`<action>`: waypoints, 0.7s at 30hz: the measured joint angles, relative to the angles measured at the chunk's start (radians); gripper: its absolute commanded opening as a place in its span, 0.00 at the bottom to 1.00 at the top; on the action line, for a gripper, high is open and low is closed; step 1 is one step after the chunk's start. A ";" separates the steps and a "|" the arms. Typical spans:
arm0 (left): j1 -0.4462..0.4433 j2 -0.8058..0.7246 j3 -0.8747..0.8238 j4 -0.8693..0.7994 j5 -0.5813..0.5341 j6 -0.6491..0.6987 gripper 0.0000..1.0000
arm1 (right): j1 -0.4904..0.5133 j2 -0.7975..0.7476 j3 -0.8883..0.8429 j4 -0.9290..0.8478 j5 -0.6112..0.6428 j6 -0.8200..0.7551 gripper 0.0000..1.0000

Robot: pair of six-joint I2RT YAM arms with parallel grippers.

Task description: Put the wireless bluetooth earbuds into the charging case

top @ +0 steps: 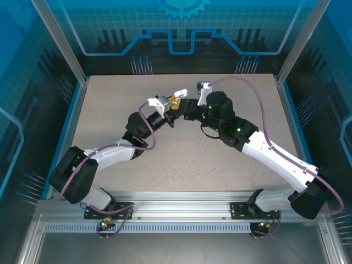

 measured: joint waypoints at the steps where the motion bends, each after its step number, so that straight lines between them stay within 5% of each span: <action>1: 0.000 0.000 0.000 0.000 0.000 0.000 0.00 | -0.003 -0.004 -0.001 0.000 -0.002 0.003 0.15; 14: 0.021 0.012 -0.005 0.000 -0.115 0.030 0.00 | -0.095 -0.317 -0.177 -0.147 0.035 0.041 0.16; 21: 0.040 -0.012 -0.029 -0.032 -0.143 0.029 0.00 | -0.112 -0.327 -0.382 -0.240 0.045 0.105 0.15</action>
